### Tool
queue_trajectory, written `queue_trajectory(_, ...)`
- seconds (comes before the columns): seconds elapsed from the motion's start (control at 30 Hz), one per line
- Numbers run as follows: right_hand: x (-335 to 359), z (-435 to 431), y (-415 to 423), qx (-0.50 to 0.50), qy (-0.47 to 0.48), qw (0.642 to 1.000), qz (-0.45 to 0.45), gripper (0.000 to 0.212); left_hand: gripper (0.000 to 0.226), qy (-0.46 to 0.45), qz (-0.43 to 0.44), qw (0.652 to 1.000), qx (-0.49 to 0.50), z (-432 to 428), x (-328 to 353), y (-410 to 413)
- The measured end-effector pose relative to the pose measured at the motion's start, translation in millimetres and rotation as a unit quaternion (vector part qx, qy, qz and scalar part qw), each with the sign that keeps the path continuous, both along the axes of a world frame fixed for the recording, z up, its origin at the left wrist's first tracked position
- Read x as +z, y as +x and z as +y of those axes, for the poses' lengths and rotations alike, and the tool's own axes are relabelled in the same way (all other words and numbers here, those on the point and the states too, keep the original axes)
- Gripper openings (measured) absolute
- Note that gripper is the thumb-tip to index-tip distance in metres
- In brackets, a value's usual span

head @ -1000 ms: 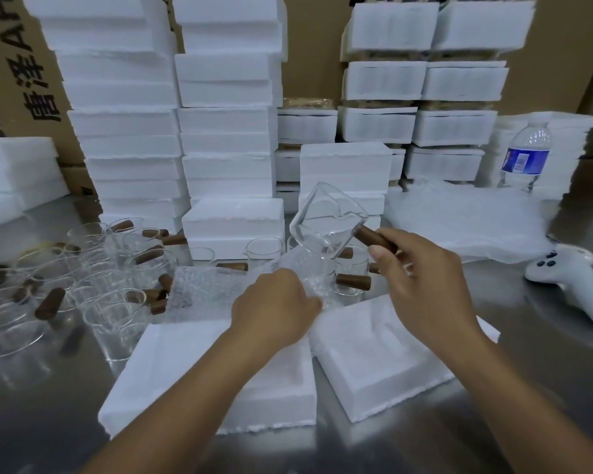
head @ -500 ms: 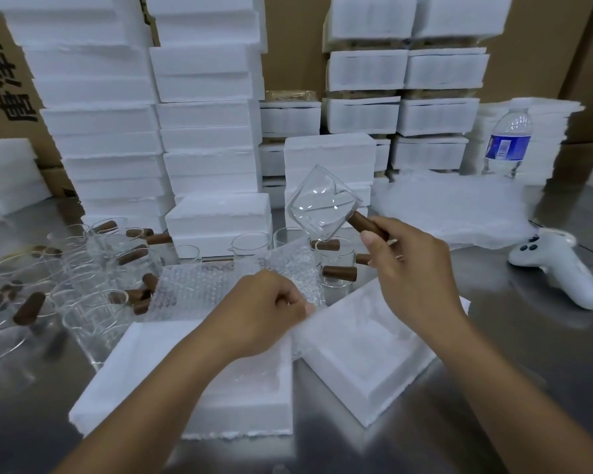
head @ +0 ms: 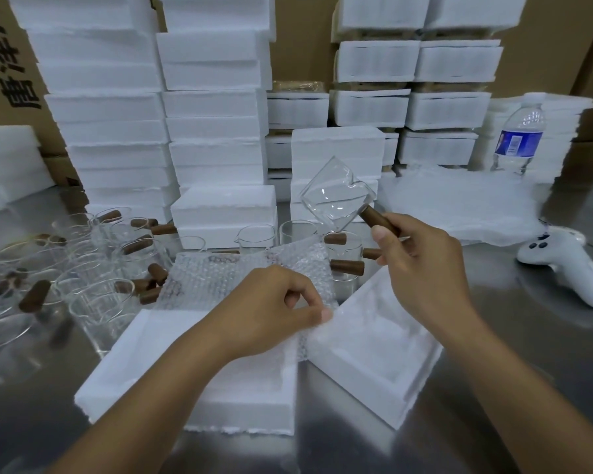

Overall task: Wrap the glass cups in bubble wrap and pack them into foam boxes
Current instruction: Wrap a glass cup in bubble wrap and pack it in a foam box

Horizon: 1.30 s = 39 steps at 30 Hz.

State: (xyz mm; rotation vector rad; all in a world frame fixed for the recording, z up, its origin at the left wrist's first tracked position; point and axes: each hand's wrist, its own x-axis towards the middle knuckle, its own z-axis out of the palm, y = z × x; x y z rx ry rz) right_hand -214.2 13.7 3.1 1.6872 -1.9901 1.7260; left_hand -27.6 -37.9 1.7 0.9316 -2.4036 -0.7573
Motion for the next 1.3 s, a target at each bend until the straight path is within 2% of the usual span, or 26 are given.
queue_trajectory(0.1,0.4,0.3,0.4,0.005,0.001,1.0,-0.001,0.012,0.019,-0.016,0.024,0.999,0.014,-0.5,0.1,0.7)
queue_trajectory(0.23,2.1,2.1,1.3,0.017,-0.003,1.0,-0.011,0.012,0.018,-0.01,0.113,0.992,0.059,-3.5,3.9,6.4)
queue_trajectory(0.47,10.7,7.5,9.2,0.104,-0.01,0.992,-0.077,0.022,0.018,0.047,0.299,0.947,0.11,-2.9,10.8,12.6)
queue_trajectory(0.63,10.1,7.0,9.6,0.109,-0.002,0.993,-0.05,0.025,0.017,-0.006,0.371,0.92,0.125,0.4,16.0,13.6)
queue_trajectory(0.73,7.2,7.9,8.4,0.075,0.013,0.997,-0.005,0.024,0.017,-0.066,0.368,0.919,0.121,2.7,17.2,15.3)
queue_trajectory(0.8,5.2,9.1,7.6,0.033,0.04,0.996,0.075,0.019,0.015,-0.105,0.351,0.924,0.108,4.6,16.1,15.0)
queue_trajectory(0.87,3.2,10.1,8.4,-0.004,0.073,0.984,0.162,0.021,0.011,-0.145,0.329,0.928,0.095,6.8,16.0,13.3)
queue_trajectory(1.03,2.1,14.4,16.6,0.004,0.08,0.969,0.235,0.021,0.018,-0.259,0.305,0.916,0.027,15.5,16.5,7.2)
queue_trajectory(1.13,5.4,17.2,21.2,0.055,0.088,0.974,0.201,0.02,0.012,-0.329,0.278,0.903,-0.013,23.4,14.2,2.1)
queue_trajectory(1.2,10.6,19.5,24.4,0.113,0.106,0.979,0.13,0.032,0.002,-0.374,0.247,0.893,-0.033,28.5,14.2,-2.6)
queue_trajectory(1.27,14.1,19.8,24.3,0.134,0.112,0.98,0.09,0.032,0.019,-0.413,0.235,0.878,-0.058,32.0,13.2,-6.1)
queue_trajectory(1.3,15.3,20.1,23.4,0.149,0.12,0.979,0.075,0.019,0.027,-0.431,0.224,0.872,-0.064,36.3,13.8,-8.1)
